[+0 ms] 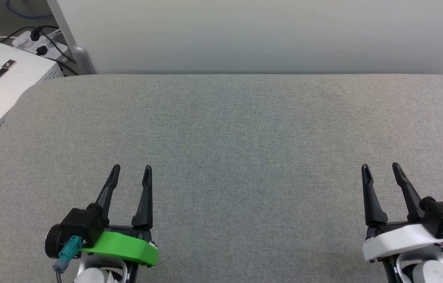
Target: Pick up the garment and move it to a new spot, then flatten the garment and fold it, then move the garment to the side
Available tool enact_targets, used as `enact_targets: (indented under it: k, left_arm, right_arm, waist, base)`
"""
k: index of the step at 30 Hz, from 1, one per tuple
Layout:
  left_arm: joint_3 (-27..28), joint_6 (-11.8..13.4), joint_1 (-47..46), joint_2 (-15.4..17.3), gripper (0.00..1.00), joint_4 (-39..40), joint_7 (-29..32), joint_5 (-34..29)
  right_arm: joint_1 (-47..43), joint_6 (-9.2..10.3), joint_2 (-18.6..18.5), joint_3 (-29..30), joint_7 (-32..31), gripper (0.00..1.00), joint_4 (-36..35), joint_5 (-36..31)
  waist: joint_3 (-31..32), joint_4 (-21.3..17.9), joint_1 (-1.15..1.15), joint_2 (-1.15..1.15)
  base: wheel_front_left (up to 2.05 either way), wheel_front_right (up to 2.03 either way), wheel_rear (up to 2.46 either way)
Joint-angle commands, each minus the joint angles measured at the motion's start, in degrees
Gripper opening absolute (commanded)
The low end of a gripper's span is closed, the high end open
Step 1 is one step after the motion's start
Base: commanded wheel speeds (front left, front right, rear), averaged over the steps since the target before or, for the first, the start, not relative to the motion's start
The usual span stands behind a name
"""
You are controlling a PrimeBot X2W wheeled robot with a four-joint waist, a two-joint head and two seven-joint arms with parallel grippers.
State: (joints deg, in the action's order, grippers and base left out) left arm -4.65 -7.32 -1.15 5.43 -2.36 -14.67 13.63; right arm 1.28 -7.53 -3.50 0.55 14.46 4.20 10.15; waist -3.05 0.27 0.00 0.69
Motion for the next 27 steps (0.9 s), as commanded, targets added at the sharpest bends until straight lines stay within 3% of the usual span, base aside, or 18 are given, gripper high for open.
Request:
enact_targets:
  k: [1,5,6,27]
  left_arm:
    - [0.3,-0.2,0.6,-0.1,1.0,-0.2,-0.3,0.4]
    - [0.6,-0.2,0.6,-0.1,1.0,0.2,-0.3,-0.3]
    - [0.4,0.0,0.0,0.0,0.0,0.0,0.0,-0.1]
    - [1.0,1.0,0.1,-0.3,0.0,0.3,2.1,-2.0]
  right_arm:
    - [0.2,0.04,0.2,0.0,0.5,1.0,-0.3,-0.5]
    - [0.1,0.04,0.2,0.0,0.5,1.0,-0.5,-0.5]
    - [0.0,0.0,0.0,0.0,0.0,0.0,-0.2,0.0]
    - [-0.2,0.01,0.1,-0.1,-2.1,0.0,-0.7,-1.4]
  waist:
    - [0.0,0.0,0.0,-0.69]
    - [-0.2,0.1,0.0,-0.69]
    - [-0.2,0.0,0.0,0.0]
    - [0.3,0.0,0.0,-0.09]
  base:
    - [0.0,0.0,0.0]
    - [0.0,0.0,0.0]
    - [0.0,0.0,0.0]
    - [0.0,0.0,0.0]
